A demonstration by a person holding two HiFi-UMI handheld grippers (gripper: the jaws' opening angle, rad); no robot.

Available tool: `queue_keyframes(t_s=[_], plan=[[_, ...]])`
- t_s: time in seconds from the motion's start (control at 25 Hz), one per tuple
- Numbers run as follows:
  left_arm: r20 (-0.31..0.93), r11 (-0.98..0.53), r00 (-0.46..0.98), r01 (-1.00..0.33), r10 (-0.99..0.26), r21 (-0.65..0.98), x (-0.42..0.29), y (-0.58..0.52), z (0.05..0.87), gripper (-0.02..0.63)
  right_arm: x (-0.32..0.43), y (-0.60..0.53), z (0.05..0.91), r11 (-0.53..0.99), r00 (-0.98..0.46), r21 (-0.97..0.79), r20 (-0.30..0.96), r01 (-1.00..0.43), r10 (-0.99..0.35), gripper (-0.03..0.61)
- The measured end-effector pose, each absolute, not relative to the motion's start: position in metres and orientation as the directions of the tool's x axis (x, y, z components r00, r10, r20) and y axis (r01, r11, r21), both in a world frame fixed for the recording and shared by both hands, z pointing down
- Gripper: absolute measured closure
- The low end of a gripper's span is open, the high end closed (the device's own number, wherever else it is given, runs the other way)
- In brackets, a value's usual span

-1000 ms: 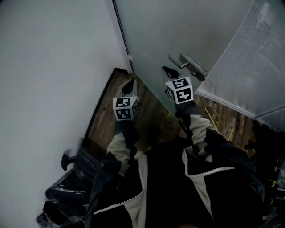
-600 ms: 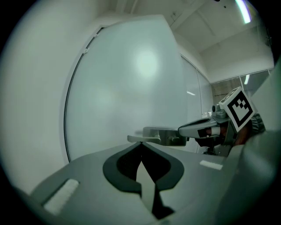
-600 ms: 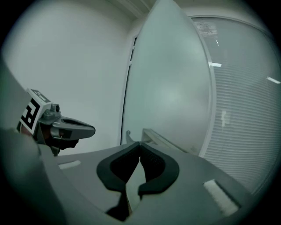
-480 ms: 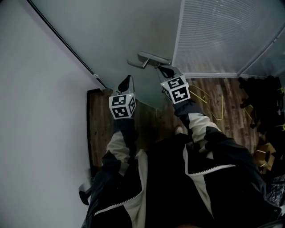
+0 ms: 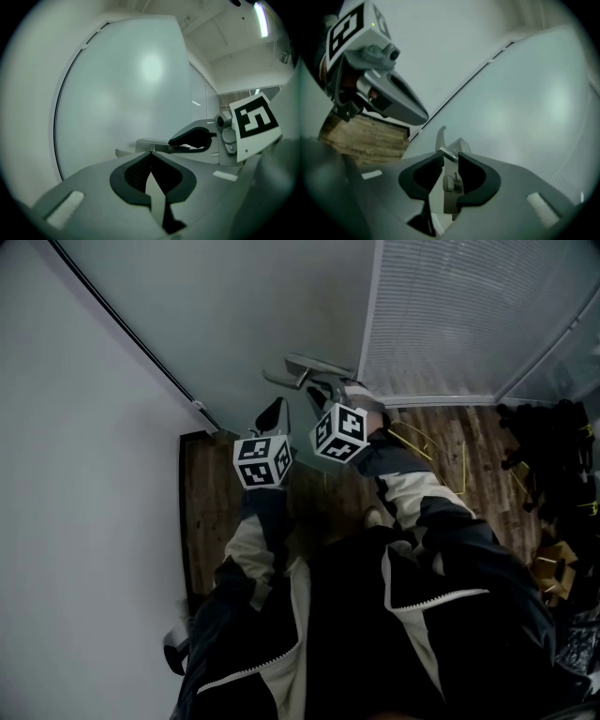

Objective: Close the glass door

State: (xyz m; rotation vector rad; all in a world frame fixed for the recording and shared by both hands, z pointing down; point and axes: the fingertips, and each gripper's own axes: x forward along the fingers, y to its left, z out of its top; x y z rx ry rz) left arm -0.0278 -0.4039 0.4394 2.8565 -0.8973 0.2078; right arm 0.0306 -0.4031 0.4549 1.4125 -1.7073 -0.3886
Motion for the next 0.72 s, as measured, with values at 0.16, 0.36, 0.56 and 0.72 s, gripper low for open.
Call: queue_keyframes(t_s=[0.16,0.36,0.56,0.72], plan=[[0.171,-0.803,0.799,-0.593,-0.576,0.065,-0.037,-0.408,0.439,0.612,0.024,-0.418,0.470,0.386,0.063,0.830,0.446,-0.403,-0.893,0.411],[0.175,-0.793,0.789,-0.606,-0.590,0.062,-0.044,-0.405,0.443,0.612,0.024,-0.435,0.490,0.441,0.145,0.884,0.461,-0.154,-0.875,0.281],[0.163,-0.795,0.791,-0.604,-0.590,0.057,-0.048,-0.408,0.440,0.612,0.025,-0.451,0.503,0.466,0.198,0.884,0.462,-0.030,-0.865,0.429],[0.152,-0.801,0.799,-0.595,-0.582,0.061,-0.052,-0.409,0.440,0.612,0.026,-0.453,0.505,0.431,0.223,0.902,0.416,0.022,-0.882,0.459]])
